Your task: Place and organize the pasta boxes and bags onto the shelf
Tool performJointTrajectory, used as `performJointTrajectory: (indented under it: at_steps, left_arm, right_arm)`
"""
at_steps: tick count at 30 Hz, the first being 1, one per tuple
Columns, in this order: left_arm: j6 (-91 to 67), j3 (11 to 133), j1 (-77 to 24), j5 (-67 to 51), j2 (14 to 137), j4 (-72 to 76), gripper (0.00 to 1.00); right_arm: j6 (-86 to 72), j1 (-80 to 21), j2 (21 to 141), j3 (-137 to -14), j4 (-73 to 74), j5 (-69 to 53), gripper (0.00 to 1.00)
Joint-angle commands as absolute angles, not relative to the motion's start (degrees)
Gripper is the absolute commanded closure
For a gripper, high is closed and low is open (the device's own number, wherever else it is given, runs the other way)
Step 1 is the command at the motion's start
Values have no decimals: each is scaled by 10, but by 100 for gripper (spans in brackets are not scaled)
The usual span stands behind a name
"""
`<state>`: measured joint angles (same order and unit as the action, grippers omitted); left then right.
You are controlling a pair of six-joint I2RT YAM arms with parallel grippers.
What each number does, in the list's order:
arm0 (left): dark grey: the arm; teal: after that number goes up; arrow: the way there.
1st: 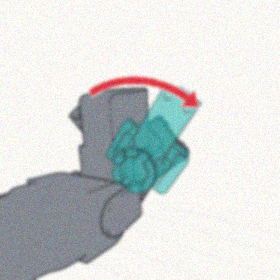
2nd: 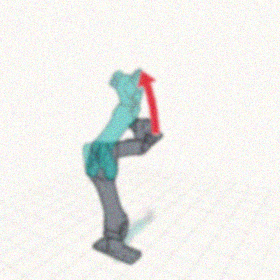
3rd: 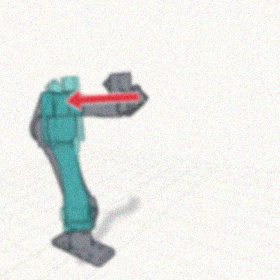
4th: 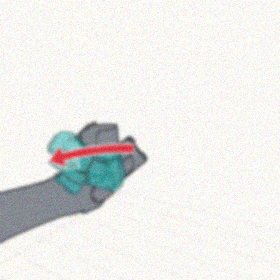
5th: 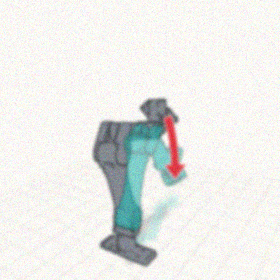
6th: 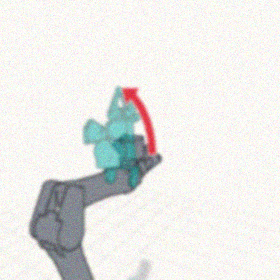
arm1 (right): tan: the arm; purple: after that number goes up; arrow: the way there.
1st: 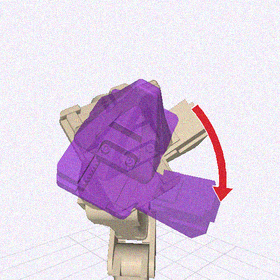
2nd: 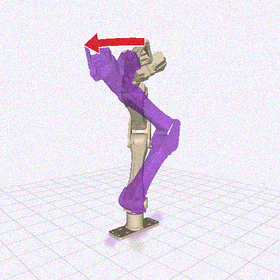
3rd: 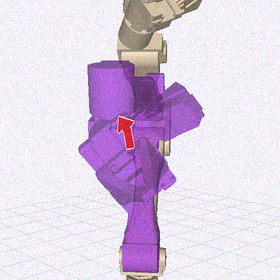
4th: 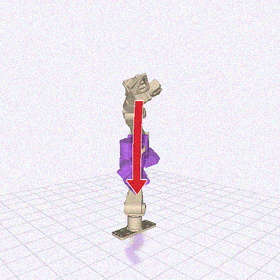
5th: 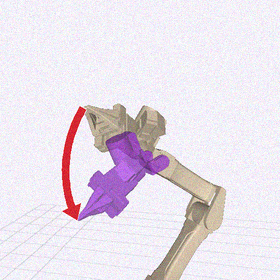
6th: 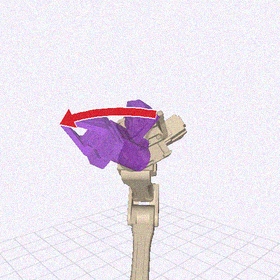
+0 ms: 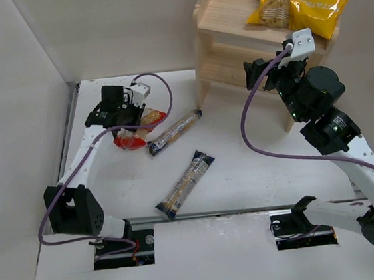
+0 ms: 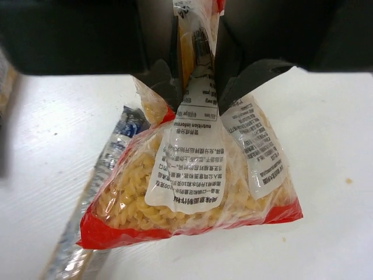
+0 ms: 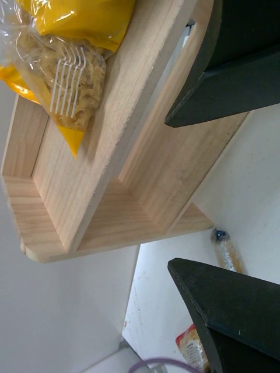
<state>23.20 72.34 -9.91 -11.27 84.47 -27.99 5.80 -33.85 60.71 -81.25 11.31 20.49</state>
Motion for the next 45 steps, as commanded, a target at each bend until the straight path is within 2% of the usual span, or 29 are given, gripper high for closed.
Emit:
performJointTrajectory:
  at_steps: [1,9,15,27,32,37,41,45]
  left_arm:
    - [272,751,-123,-94,752,-240,100]
    - [333,808,-213,-68,694,-240,100]
    - [411,898,-296,-36,679,-233,100]
    - [609,1066,-447,-39,760,-63,100]
    - [653,1137,-434,-153,861,96,100]
    - [638,1337,-414,-231,1046,220,100]
    - [634,1495,-409,-307,1172,227,100]
    - [628,1490,-391,-332,1198,218,100]
  right_arm:
    - [67,-343,592,-809,74,224,0]
    - [67,-339,593,-800,54,227,0]
    - [48,-316,582,-784,47,257,0]
    - [29,-284,507,-708,25,271,0]
    - [6,-283,503,-679,24,266,0]
    - [5,-297,505,-667,-6,266,0]
    - [4,-305,472,-642,-36,271,0]
    - [4,-305,440,-618,-33,272,0]
